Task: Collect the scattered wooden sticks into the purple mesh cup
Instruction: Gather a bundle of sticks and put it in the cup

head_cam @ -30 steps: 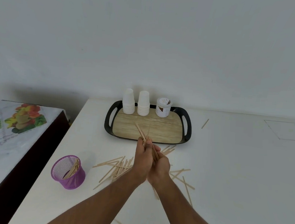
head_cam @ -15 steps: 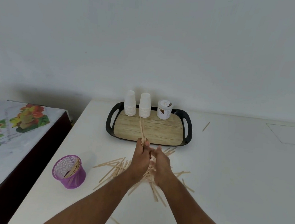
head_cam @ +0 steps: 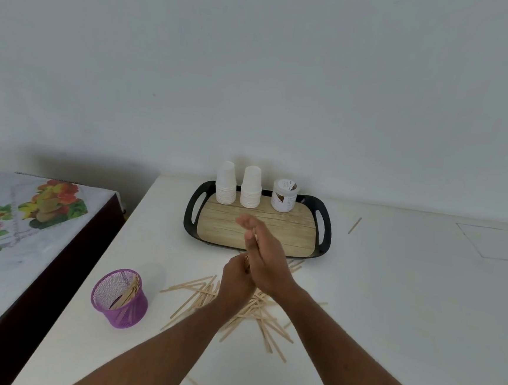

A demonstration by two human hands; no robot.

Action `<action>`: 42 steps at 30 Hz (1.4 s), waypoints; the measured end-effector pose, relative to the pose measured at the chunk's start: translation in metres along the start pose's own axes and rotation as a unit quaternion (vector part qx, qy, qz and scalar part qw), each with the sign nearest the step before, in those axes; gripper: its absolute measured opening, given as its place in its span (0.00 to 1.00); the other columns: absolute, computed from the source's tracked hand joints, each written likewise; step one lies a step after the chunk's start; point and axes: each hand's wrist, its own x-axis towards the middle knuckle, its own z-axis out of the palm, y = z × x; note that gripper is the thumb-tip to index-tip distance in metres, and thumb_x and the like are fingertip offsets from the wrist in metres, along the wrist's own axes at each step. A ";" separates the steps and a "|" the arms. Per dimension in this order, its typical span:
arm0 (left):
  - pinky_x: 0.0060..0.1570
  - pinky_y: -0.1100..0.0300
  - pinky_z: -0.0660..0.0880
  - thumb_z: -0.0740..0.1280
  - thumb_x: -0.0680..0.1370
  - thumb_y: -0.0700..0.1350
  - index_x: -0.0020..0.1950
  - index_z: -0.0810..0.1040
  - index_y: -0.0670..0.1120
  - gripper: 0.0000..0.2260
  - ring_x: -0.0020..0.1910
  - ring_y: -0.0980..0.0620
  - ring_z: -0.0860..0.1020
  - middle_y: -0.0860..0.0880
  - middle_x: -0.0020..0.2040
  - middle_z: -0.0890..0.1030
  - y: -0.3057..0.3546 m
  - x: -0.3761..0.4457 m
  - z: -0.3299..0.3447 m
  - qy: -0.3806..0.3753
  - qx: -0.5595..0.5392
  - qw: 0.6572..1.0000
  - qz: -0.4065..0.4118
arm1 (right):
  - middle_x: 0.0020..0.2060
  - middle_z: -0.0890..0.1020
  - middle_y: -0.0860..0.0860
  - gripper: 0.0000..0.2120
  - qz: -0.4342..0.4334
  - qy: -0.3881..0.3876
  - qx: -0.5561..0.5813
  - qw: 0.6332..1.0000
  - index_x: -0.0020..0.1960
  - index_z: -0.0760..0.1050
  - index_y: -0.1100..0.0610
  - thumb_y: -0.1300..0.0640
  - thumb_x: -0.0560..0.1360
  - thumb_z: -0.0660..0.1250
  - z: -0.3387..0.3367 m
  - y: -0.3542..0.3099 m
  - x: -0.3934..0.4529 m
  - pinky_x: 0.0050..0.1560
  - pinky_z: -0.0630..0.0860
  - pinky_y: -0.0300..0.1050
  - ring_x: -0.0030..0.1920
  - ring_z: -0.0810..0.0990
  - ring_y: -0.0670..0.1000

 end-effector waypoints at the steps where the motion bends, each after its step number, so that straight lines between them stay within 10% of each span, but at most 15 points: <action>1: 0.29 0.51 0.73 0.61 0.74 0.48 0.36 0.76 0.41 0.12 0.29 0.46 0.75 0.42 0.30 0.80 -0.001 0.001 -0.002 0.009 0.002 1.000 -0.010 | 0.71 0.77 0.45 0.18 -0.010 -0.019 -0.032 0.999 0.75 0.69 0.52 0.52 0.88 0.53 0.001 0.002 -0.004 0.73 0.71 0.44 0.72 0.73 0.41; 6: 0.26 0.58 0.60 0.62 0.78 0.49 0.25 0.66 0.53 0.20 0.24 0.55 0.62 0.55 0.22 0.66 -0.014 0.004 -0.008 0.025 0.053 0.997 -0.044 | 0.72 0.77 0.47 0.18 -0.039 -0.039 -0.117 0.992 0.74 0.70 0.52 0.51 0.87 0.52 -0.011 0.014 -0.008 0.72 0.73 0.47 0.72 0.74 0.44; 20: 0.29 0.58 0.68 0.62 0.80 0.45 0.34 0.71 0.52 0.14 0.30 0.50 0.77 0.50 0.32 0.80 -0.016 0.005 -0.023 0.029 0.237 0.971 0.019 | 0.80 0.65 0.45 0.26 -0.052 -0.166 -0.191 0.966 0.78 0.67 0.52 0.42 0.86 0.47 -0.006 0.033 -0.018 0.78 0.64 0.53 0.80 0.57 0.44; 26: 0.28 0.57 0.66 0.64 0.81 0.52 0.31 0.71 0.47 0.19 0.25 0.51 0.69 0.51 0.25 0.74 -0.006 0.004 -0.025 0.045 0.201 0.978 0.037 | 0.77 0.67 0.43 0.25 -0.033 0.023 -0.070 0.997 0.80 0.61 0.48 0.41 0.85 0.53 -0.008 0.022 -0.017 0.71 0.73 0.57 0.78 0.66 0.47; 32: 0.27 0.60 0.64 0.67 0.77 0.45 0.29 0.68 0.51 0.17 0.24 0.56 0.68 0.55 0.24 0.72 -0.010 0.002 -0.032 0.003 0.161 0.986 0.049 | 0.84 0.50 0.45 0.41 0.001 -0.130 -0.150 0.980 0.84 0.42 0.47 0.28 0.80 0.52 0.013 0.028 -0.042 0.82 0.57 0.58 0.83 0.46 0.43; 37: 0.26 0.57 0.64 0.65 0.75 0.47 0.28 0.67 0.50 0.16 0.25 0.54 0.67 0.52 0.24 0.73 -0.012 -0.003 -0.036 0.008 0.181 0.982 0.054 | 0.84 0.55 0.46 0.33 -0.009 -0.079 -0.155 0.985 0.84 0.48 0.48 0.37 0.85 0.51 0.015 0.020 -0.043 0.81 0.58 0.50 0.83 0.51 0.43; 42: 0.27 0.52 0.71 0.65 0.74 0.42 0.31 0.73 0.47 0.11 0.26 0.50 0.74 0.51 0.26 0.76 -0.019 -0.007 -0.041 0.006 0.180 0.982 0.060 | 0.71 0.77 0.45 0.21 -0.072 0.013 -0.165 0.984 0.73 0.75 0.50 0.54 0.81 0.69 0.017 0.015 -0.047 0.71 0.74 0.43 0.72 0.73 0.40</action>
